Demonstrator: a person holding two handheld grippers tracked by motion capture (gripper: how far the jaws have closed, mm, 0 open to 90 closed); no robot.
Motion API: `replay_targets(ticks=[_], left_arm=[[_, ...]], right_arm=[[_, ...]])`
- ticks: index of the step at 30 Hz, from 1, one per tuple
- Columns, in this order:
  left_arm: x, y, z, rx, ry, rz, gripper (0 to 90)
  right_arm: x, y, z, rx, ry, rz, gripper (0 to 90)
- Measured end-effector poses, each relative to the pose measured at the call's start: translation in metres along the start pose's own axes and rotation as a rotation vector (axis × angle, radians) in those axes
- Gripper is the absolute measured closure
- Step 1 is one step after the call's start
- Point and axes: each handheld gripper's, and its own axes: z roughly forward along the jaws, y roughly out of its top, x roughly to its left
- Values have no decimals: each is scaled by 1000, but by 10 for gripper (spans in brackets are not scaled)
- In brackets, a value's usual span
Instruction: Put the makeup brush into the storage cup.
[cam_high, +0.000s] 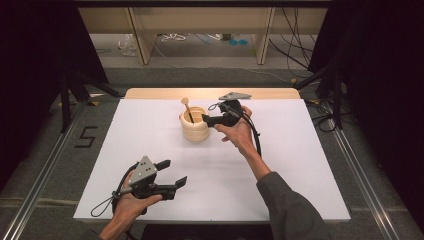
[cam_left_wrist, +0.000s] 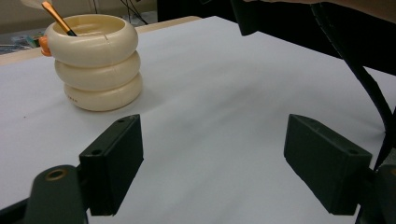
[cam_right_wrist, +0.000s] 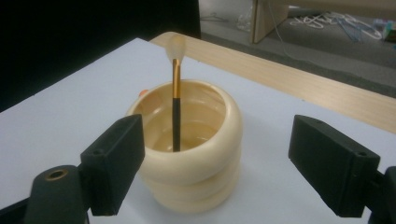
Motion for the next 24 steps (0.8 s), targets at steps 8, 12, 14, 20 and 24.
replay_targets(ticks=[8, 12, 14, 20, 24], left_arm=[[2, 1, -1, -7, 9, 3, 195], [2, 1, -1, -8, 10, 3, 195], [2, 1, -1, -8, 9, 3, 195], [2, 1, -1, -6, 16, 9, 195], [3, 1, -1, -15, 13, 4, 195]], right_arm=[[-1, -4, -27, -55, 8, -36, 196], [0, -6, -38, -65, 16, -40, 200], [0, -8, -42, -70, 18, -37, 200], [4, -17, -57, -105, 36, -52, 204], [7, -25, -65, -107, 57, -53, 206]])
